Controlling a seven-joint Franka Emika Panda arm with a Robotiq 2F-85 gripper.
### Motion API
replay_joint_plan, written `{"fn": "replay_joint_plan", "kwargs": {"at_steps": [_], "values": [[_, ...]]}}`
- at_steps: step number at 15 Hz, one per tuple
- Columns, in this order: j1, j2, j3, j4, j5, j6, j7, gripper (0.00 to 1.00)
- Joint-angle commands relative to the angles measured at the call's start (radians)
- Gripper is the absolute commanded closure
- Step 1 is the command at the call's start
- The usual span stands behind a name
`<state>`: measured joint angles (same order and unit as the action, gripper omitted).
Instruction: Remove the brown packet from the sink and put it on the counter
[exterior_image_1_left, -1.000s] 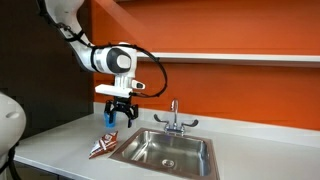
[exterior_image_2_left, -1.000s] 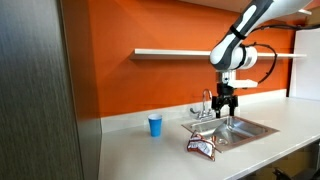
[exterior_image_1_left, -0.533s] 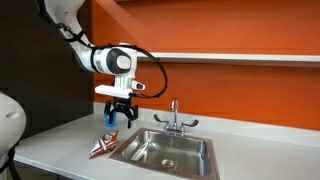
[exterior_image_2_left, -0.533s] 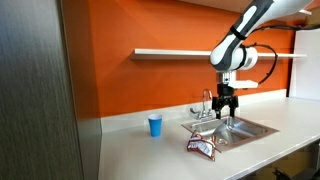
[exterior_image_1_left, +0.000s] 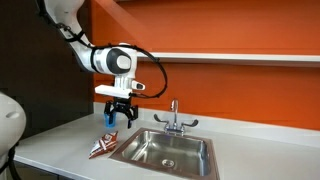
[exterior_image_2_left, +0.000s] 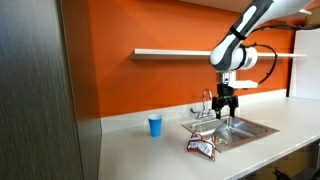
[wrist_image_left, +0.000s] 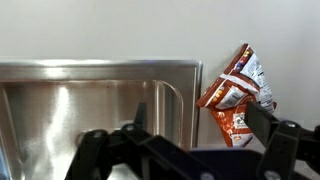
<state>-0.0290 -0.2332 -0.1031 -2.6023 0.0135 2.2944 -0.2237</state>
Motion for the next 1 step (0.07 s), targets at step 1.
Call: {"fn": "replay_joint_plan", "kwargs": {"at_steps": [1], "values": [[-0.004,0.0,0.005,0.001,0.001,-0.001,-0.001,0.0]]}}
